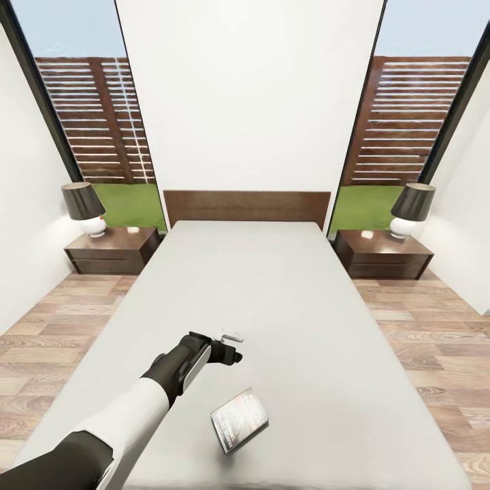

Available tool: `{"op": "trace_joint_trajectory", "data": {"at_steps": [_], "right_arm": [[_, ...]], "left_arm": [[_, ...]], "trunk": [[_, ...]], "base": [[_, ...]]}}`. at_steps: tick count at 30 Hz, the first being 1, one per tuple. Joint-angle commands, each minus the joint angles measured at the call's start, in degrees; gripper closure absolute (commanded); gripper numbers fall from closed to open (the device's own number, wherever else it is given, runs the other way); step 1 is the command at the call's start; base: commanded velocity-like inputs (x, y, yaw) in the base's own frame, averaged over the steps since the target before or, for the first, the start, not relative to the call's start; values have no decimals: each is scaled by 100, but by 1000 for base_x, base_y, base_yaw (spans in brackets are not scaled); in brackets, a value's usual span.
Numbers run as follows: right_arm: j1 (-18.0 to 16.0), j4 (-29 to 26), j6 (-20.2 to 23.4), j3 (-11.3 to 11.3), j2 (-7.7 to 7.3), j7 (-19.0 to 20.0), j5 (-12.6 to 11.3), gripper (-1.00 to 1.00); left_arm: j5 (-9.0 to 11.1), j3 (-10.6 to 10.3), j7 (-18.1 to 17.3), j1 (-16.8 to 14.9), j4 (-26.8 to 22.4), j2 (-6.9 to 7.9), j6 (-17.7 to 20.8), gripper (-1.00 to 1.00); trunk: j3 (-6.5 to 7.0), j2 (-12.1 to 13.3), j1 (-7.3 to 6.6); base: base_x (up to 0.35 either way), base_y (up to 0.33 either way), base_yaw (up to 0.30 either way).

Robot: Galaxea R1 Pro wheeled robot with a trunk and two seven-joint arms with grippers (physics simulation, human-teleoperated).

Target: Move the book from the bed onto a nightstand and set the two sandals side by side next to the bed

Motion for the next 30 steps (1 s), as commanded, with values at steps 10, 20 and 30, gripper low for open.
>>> {"op": "trace_joint_trajectory", "data": {"at_steps": [10, 20, 30], "right_arm": [[-3, 11, -37, -50, -3, 15, 52, -100], [-3, 7, -39, -50, 0, 15, 52, -100], [-3, 10, -32, -50, 0, 16, 52, -100]], "left_arm": [[58, -23, 20, -4, -5, 1, 28, -100], [58, -23, 20, -4, -4, 1, 28, -100], [58, -23, 20, -4, -4, 0, 28, -100]], "trunk": [[174, 397, -219], [353, 798, -438], [337, 878, -482]], "base": [[0, 0, 0], [0, 0, 0], [0, 0, 0]]}}
